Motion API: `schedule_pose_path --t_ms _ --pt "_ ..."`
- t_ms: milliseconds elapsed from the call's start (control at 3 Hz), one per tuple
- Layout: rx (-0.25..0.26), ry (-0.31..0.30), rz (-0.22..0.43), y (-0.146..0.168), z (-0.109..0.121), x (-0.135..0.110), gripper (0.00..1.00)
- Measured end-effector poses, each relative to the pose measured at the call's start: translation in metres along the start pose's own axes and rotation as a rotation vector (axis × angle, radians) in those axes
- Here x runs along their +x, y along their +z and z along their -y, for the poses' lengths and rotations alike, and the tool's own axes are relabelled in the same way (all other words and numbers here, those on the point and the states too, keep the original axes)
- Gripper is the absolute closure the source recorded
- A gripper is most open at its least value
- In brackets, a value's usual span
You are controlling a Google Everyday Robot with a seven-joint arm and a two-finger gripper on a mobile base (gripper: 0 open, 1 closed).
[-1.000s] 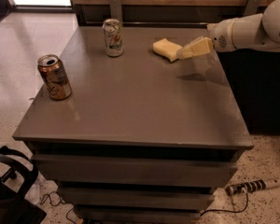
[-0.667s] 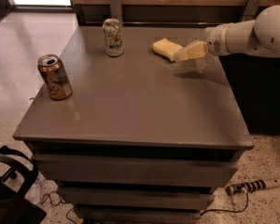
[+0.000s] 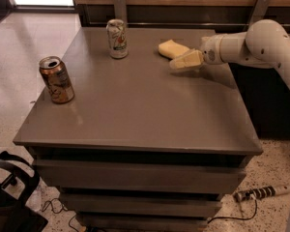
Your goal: Move sponge near orange can
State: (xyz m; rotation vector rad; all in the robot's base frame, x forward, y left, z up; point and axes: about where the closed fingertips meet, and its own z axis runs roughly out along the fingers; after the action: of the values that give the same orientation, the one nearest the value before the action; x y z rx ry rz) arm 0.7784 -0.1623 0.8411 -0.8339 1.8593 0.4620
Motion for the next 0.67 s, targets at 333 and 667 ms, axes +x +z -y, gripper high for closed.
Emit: schedule_pose_path --t_ms 333,667 --pt "-0.031 0.017 0.019 0.024 -0.003 0.007 0.00" --pt "-0.046 0.034 0.039 0.038 -0.004 0.012 0.18"
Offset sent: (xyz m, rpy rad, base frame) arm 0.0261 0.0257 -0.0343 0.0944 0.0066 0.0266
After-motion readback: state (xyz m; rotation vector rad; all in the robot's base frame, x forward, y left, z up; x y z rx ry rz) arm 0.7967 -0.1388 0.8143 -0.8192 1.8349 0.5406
